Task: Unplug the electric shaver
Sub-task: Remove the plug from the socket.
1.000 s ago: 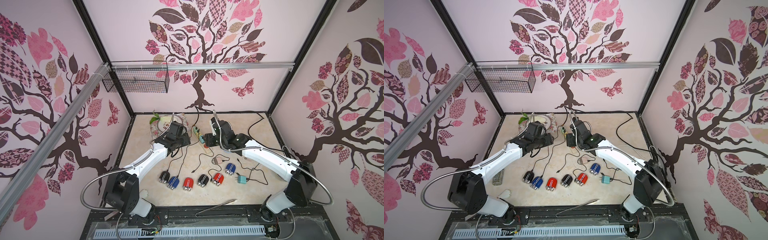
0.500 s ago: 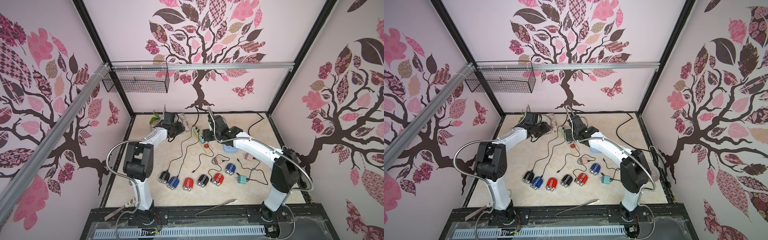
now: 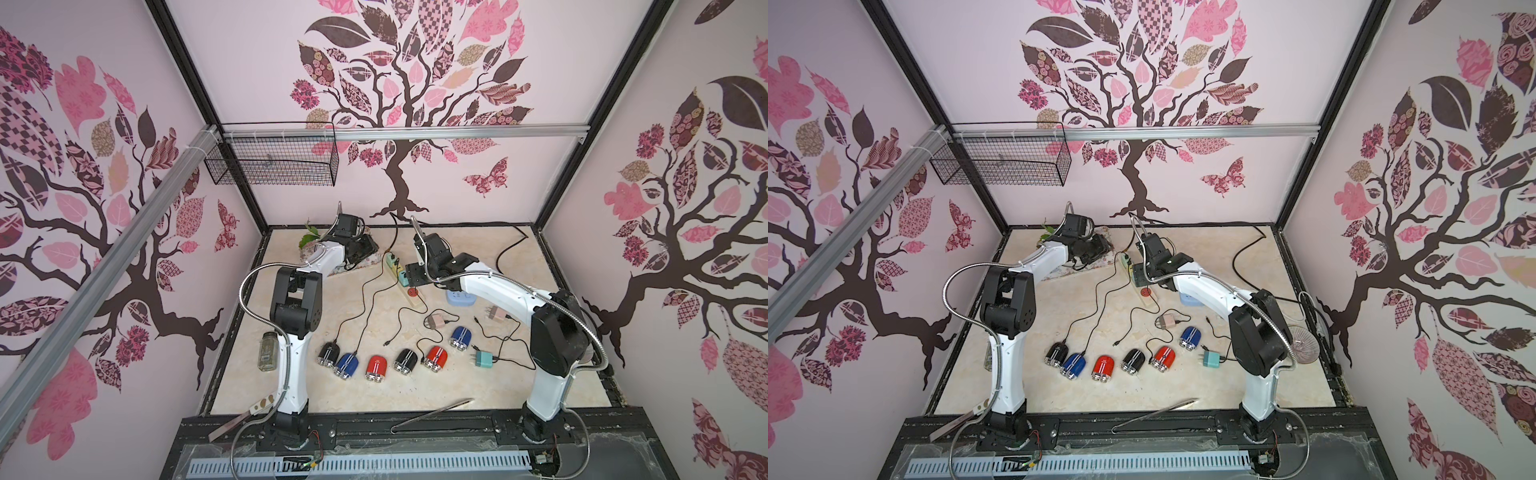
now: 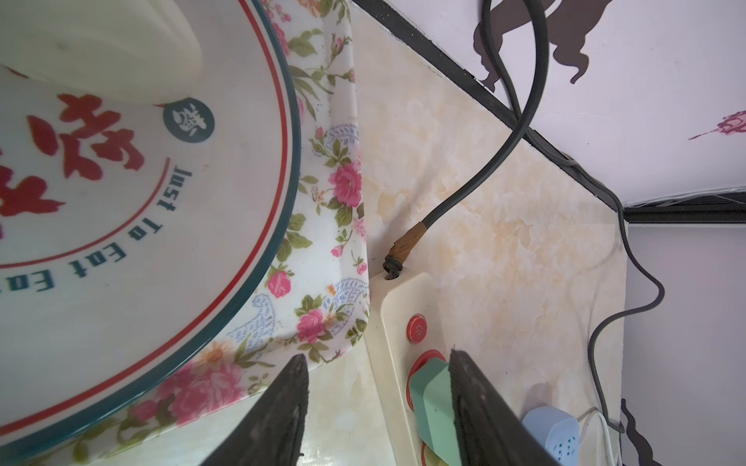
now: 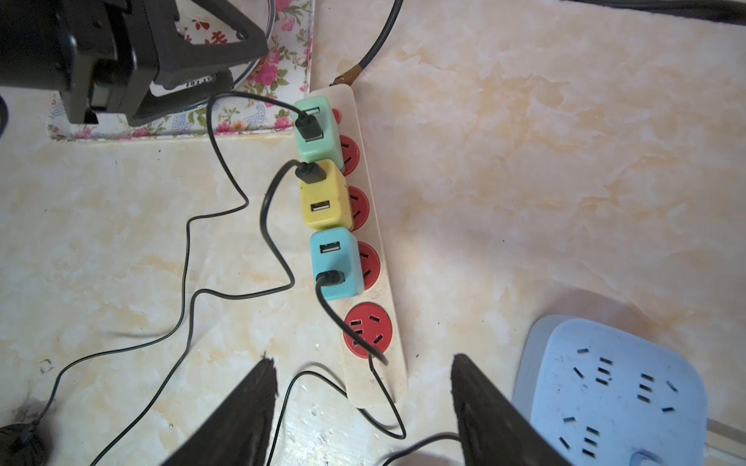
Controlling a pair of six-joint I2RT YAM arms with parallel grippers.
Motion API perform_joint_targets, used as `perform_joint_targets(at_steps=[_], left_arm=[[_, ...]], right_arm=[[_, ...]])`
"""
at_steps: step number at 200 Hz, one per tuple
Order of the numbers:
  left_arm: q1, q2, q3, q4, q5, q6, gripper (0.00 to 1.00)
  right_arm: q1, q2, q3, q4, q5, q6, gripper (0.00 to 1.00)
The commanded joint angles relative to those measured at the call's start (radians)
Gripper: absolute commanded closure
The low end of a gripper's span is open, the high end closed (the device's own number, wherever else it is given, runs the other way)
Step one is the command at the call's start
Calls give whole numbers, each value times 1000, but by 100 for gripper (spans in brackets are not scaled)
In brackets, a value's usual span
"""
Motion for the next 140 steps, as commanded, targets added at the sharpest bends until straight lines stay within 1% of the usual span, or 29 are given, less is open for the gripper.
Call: perform_joint_targets(at_steps=[1,35,50,77,125,140], left_arm=[[4,46,64,-23,20,10,43],[-8,65,50,1,48,12,48],[-16,69,44,11,51,13,52],[-26,81,52,24,66,8,55],[-50,117,100,-19,22,13,56],[-57,123,104,-32,-5,16,59]], right_arm=[[-1,43,45,-1,-12,-23,29],[-3,59,43,3,-16,-33,31],[-4,67,44,6,-17,-36,32],[-4,77,43,11,-17,-42,35],[-5,94,40,21,-32,-48,36],[-5,99,39,27,-38,-50,36]])
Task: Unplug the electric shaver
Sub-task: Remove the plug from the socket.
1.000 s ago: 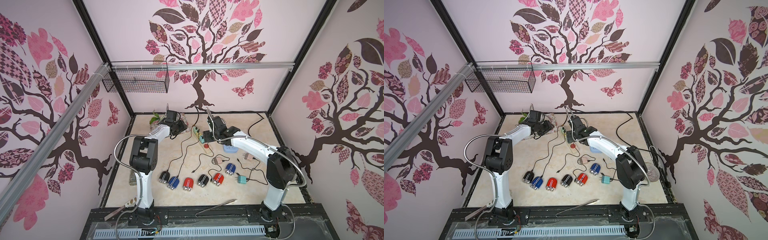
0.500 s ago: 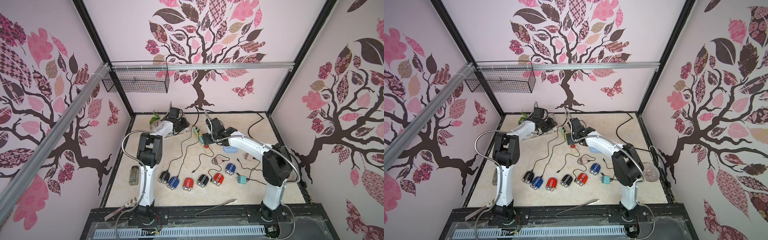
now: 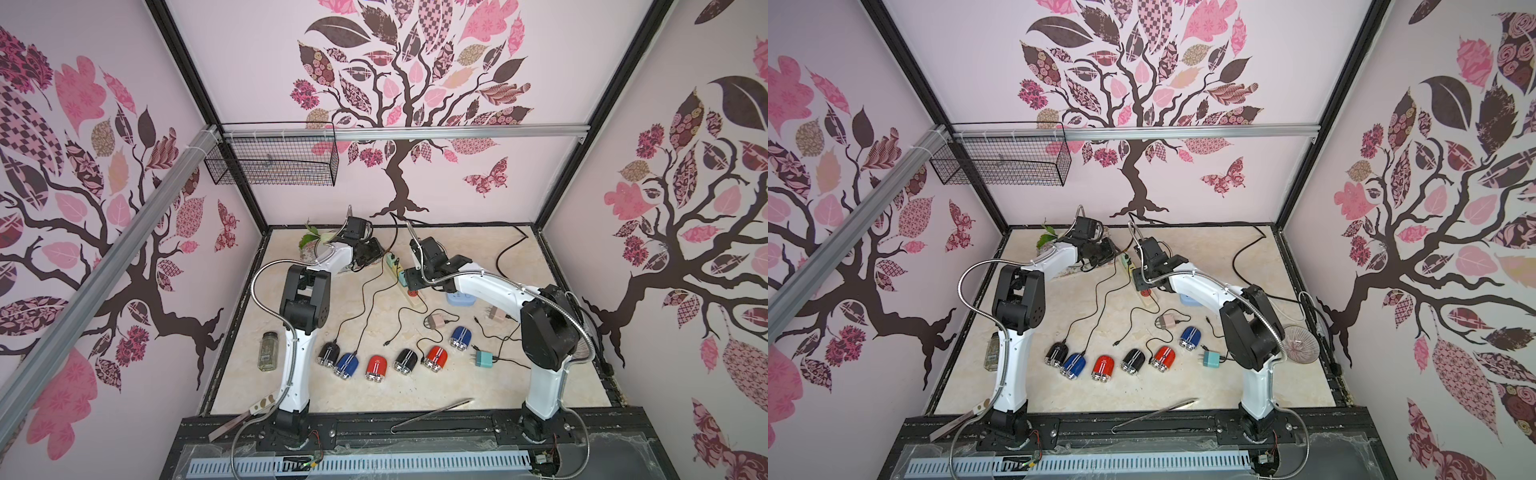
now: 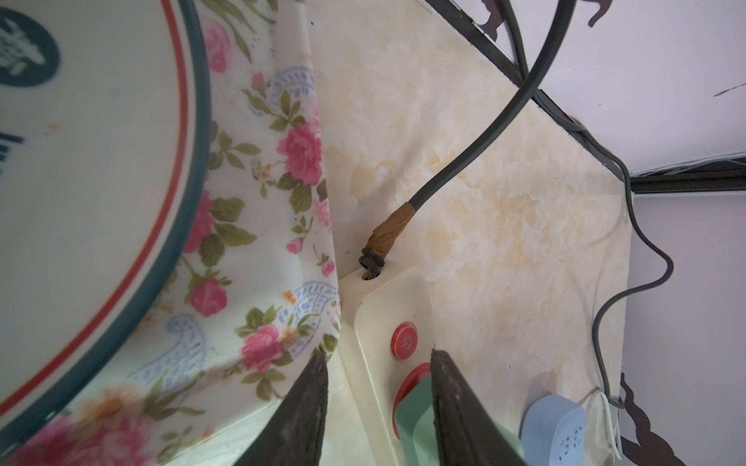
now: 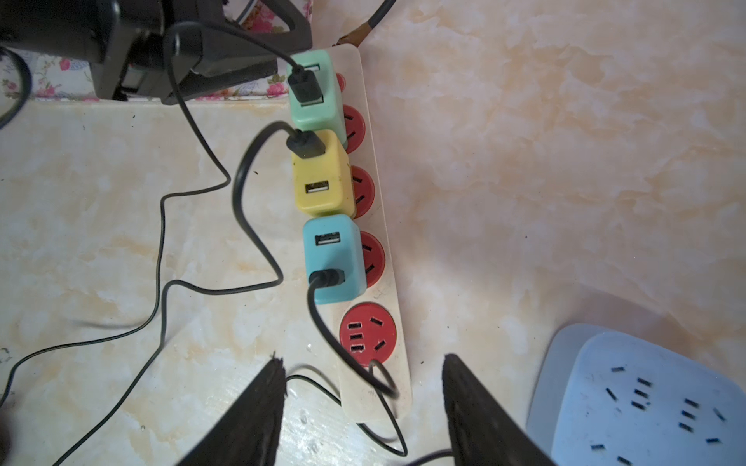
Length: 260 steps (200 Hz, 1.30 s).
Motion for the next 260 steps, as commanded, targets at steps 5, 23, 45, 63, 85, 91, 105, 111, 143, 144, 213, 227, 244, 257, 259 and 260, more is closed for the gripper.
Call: perform_joint_targets(at_steps=[5,23,45,63,85,91,105,111,143,144,213,227,244,257,259,260], left_arm=[[-13,30,44,-36,-55,13,60],[-15,40,53,-56,-75,21,62],[-17,54,70,-66,-84,26,63],[-18,61,95,-74,-93,32,64],[-19,64,95,-79,-100,37,65],[-19,62,96,-81,-100,40,66],[-21,63,101,-86,-107,47,69],[-24,66,105,-92,-111,52,71],[-38,83,151,-136,-133,82,74],[-38,84,153,-136,-133,82,74],[-40,107,178,-174,-168,104,74],[-40,106,176,-181,-173,108,74],[-40,100,169,-181,-181,112,75],[-38,100,166,-180,-183,112,76],[-36,100,166,-180,-181,112,76],[-37,99,167,-180,-182,111,76]], right_arm=[[-5,43,40,14,-14,-19,36],[-6,52,43,17,-16,-22,36],[-7,67,49,26,-25,-27,37],[-8,84,61,26,-30,-30,38],[-7,99,72,30,-32,-34,38],[-9,103,74,32,-32,-35,38],[-9,107,77,38,-34,-39,38],[-10,108,81,41,-33,-41,38],[-12,130,102,36,-38,-49,39],[-12,130,102,36,-38,-48,39],[-16,151,123,36,-46,-66,40],[-16,157,130,33,-46,-69,41],[-19,168,139,34,-50,-74,42],[-19,178,147,34,-54,-79,43],[-21,178,149,34,-55,-79,43],[-20,179,150,34,-55,-79,43]])
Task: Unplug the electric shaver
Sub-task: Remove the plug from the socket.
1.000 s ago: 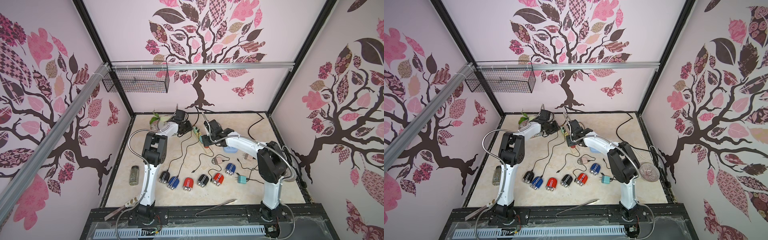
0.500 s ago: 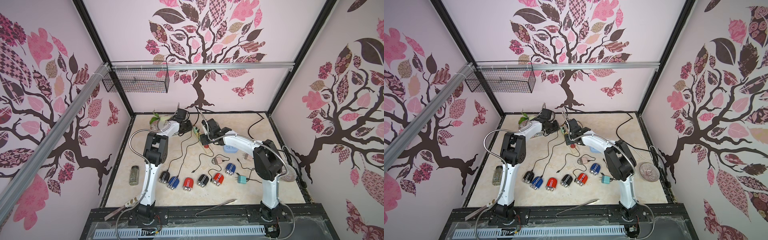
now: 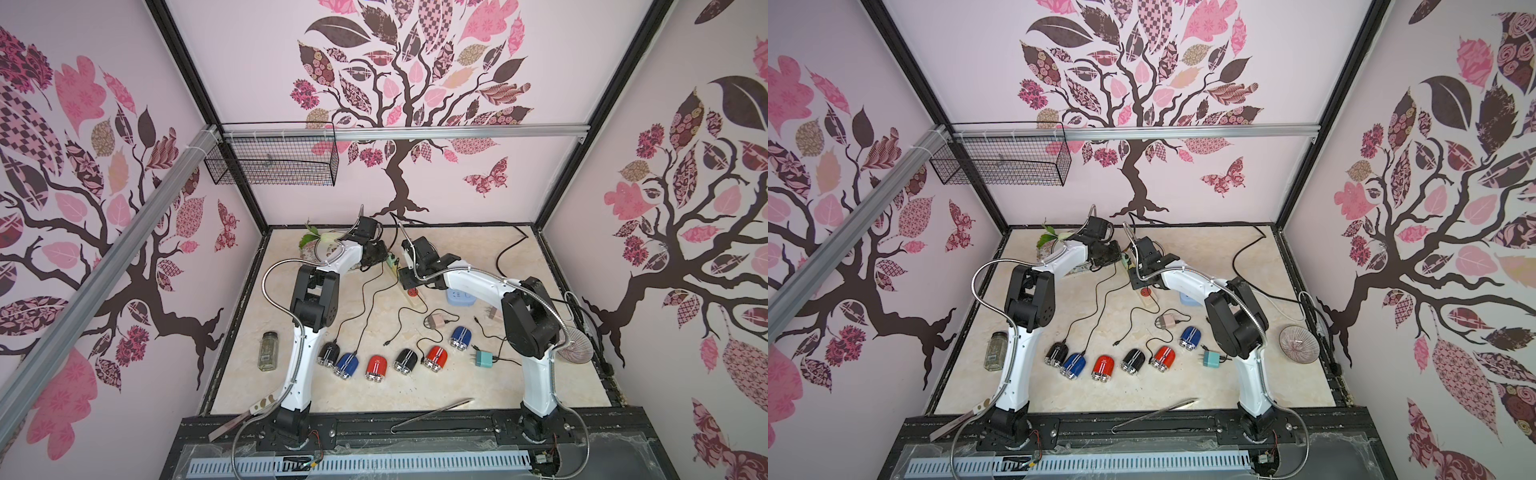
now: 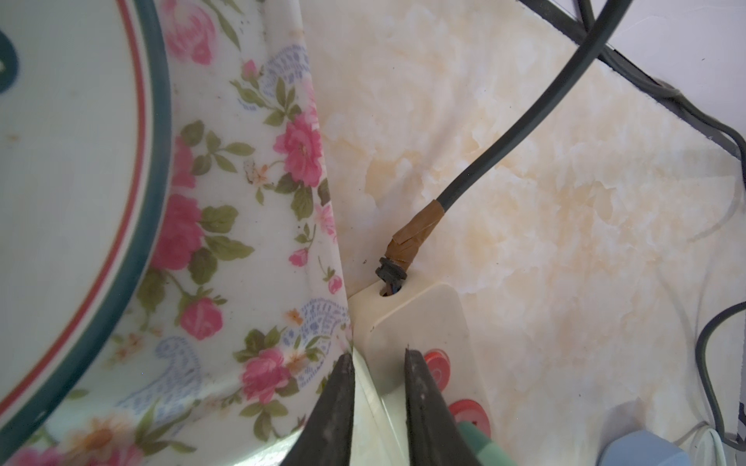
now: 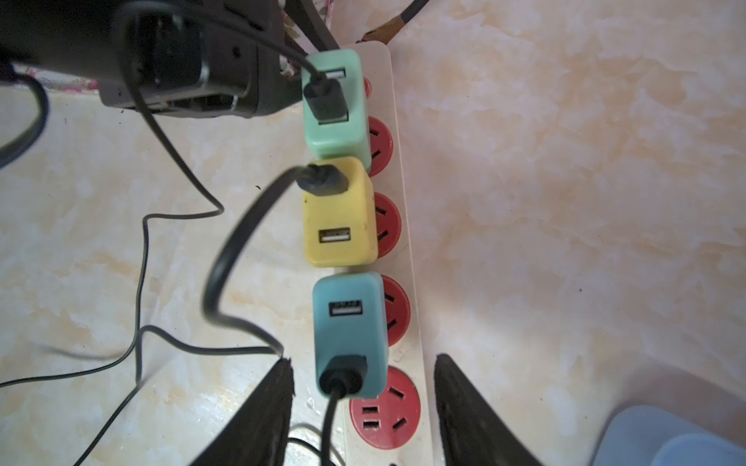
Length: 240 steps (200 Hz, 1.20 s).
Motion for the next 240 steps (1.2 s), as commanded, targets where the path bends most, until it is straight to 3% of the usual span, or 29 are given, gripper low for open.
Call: perform_joint_targets(at_steps=[1,118,240], left_arm=[[4,18,23,-33,-30,22,76],[7,20,30,-41,-28,30,80],[6,32,66,-90,-57,22,83]], right_arm=[[-6,43,51,-5,-12,-24,43],[-10,99,102,-20,-24,-52,56],[-10,77,79,0,-23,-74,78]])
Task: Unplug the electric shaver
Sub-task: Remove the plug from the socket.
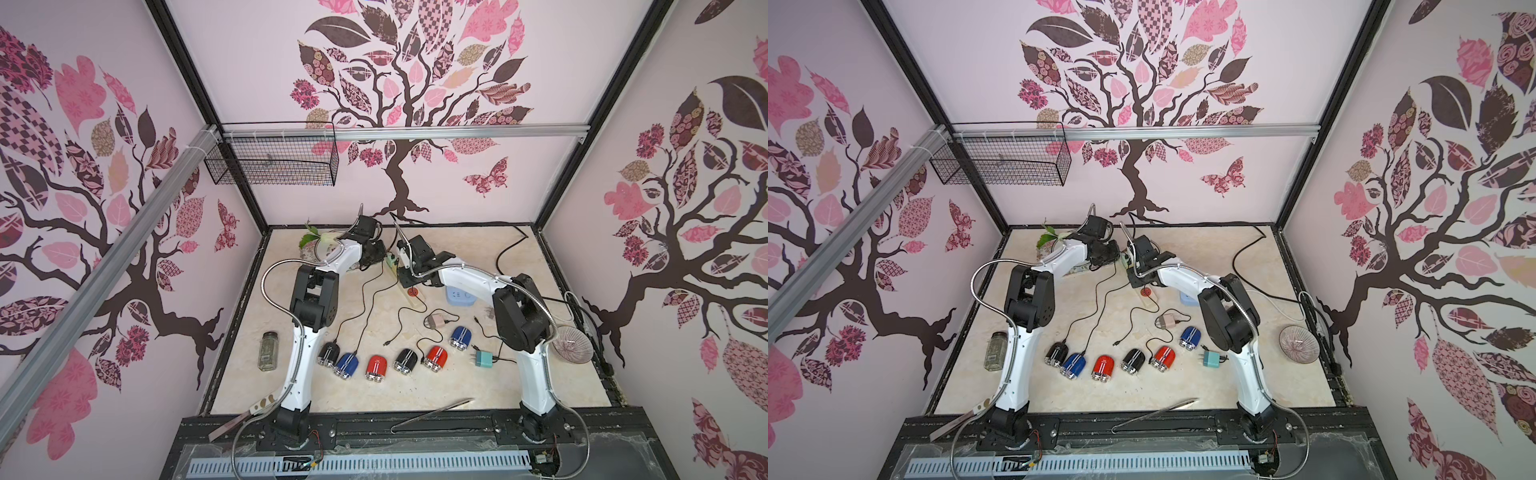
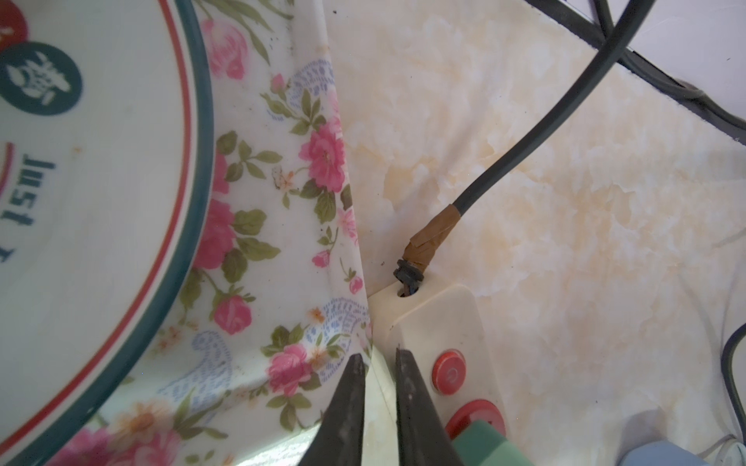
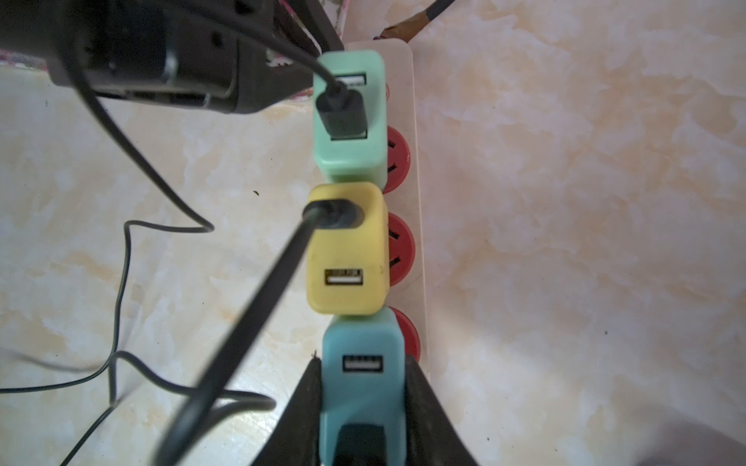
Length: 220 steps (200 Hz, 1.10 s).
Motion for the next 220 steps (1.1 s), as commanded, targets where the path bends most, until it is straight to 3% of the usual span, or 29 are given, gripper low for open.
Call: perform_joint_targets(at_steps=[1,55,168,220], left_arm=[[3,32,44,-46,-25,5,83],[1,52,79,-90,-36,2,85],[-5,59,103,-102,-31,-1,86],[6,-22,-2,24,23,-38,86]], right_arm=[[-4,0,4,20,5,-14,78],[1,-41,-30,54,14,-9,80],[50,-74,-54,76,159,-49,80],[50,-116,-84,114,118,-41,80]])
